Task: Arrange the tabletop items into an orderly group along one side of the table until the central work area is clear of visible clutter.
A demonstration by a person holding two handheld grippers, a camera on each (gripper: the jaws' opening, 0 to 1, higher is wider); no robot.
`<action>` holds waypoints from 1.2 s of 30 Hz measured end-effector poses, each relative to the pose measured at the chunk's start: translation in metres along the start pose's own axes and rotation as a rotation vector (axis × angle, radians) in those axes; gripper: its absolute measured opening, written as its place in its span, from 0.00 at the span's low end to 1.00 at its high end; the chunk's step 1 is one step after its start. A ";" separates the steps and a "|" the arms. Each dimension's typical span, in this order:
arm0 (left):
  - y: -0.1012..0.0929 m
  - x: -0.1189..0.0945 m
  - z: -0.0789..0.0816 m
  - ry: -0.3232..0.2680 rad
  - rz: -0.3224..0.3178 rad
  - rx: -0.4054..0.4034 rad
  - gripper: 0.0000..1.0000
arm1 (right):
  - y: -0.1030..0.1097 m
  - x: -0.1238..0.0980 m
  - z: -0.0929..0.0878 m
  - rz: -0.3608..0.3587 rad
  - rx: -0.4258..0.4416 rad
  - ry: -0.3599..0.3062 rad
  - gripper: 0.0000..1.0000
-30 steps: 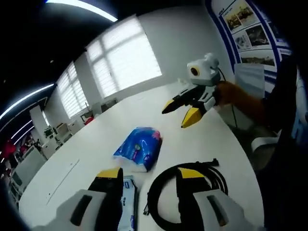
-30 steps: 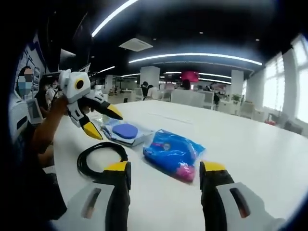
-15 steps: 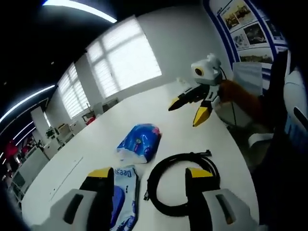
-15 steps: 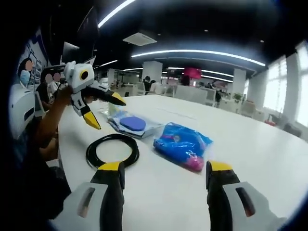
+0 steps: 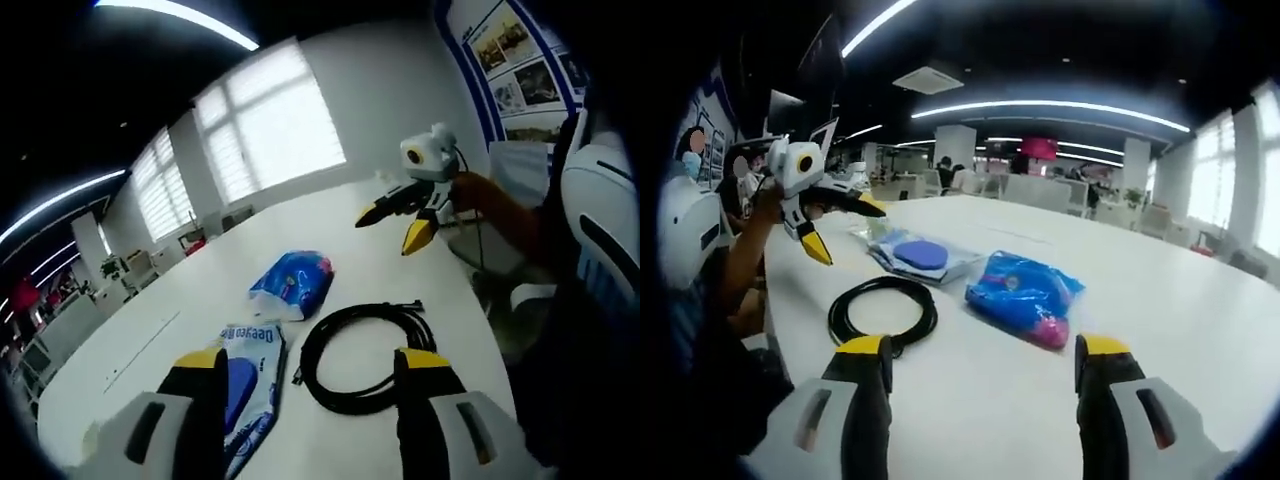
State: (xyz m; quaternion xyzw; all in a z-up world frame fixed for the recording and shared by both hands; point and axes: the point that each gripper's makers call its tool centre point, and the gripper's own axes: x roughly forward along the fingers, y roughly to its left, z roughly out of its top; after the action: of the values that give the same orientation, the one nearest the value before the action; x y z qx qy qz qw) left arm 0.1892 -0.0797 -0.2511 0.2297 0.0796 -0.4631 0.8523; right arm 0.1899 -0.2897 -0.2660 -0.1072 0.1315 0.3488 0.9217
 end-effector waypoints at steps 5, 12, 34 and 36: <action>0.009 -0.023 -0.006 -0.006 0.042 -0.030 0.70 | 0.003 -0.007 -0.004 0.000 0.007 0.006 0.73; 0.008 -0.049 -0.026 0.034 0.057 -0.036 0.75 | 0.001 -0.015 -0.009 -0.018 0.022 0.021 0.78; 0.018 -0.108 -0.047 -0.021 0.161 -0.158 0.89 | 0.007 -0.011 -0.016 -0.007 0.015 0.056 0.83; 0.021 -0.117 -0.052 -0.017 0.184 -0.172 0.91 | 0.006 -0.011 -0.016 -0.011 0.016 0.055 0.83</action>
State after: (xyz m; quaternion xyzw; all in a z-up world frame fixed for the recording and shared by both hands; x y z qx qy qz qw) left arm 0.1449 0.0426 -0.2494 0.1582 0.0904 -0.3762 0.9085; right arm 0.1747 -0.2966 -0.2781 -0.1101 0.1588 0.3397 0.9205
